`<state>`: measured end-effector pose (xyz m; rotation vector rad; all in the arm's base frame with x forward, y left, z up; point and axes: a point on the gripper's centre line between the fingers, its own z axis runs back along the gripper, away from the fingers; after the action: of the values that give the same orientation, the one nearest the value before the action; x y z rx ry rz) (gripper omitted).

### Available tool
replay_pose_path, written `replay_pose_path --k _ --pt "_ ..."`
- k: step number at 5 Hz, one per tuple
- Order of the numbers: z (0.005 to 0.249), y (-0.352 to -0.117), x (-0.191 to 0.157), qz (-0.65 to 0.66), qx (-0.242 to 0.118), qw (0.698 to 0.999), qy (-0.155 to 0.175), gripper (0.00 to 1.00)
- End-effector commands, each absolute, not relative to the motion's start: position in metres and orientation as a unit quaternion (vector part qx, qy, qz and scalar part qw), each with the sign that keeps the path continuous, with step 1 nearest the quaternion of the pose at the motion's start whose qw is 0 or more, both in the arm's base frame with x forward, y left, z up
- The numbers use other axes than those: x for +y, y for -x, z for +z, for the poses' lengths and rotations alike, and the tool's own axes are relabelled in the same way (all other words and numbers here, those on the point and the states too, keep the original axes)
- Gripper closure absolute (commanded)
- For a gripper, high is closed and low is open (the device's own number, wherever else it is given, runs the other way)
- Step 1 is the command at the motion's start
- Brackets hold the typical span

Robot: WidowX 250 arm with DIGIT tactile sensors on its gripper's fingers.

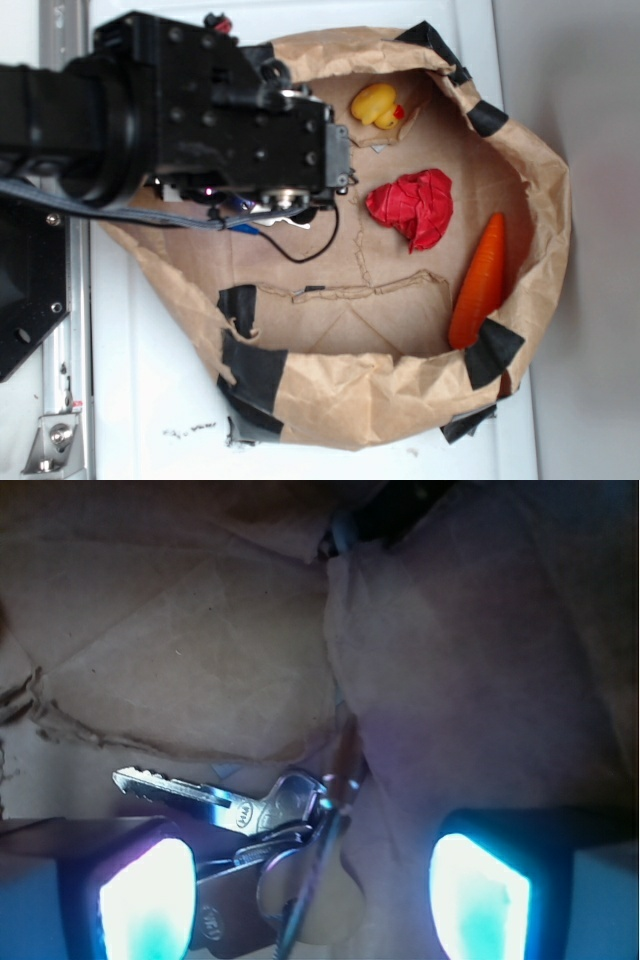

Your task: Grab the silver keys.

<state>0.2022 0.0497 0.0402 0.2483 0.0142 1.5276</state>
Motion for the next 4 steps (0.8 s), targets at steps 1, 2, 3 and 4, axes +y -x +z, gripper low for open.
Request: replay_pose_path --k 1,2,3,4 --pt "0.049 -0.189 0.069 0.705 -0.01 0.702 -0.096 0.0" --pt "0.049 -0.191 0.067 0.706 -0.008 0.702 -0.092 0.0" --pt "0.044 -0.197 0.068 0.703 -0.02 0.707 -0.079 0.0" --pt "0.033 -0.204 0.066 0.689 -0.032 0.721 -0.067 0.0"
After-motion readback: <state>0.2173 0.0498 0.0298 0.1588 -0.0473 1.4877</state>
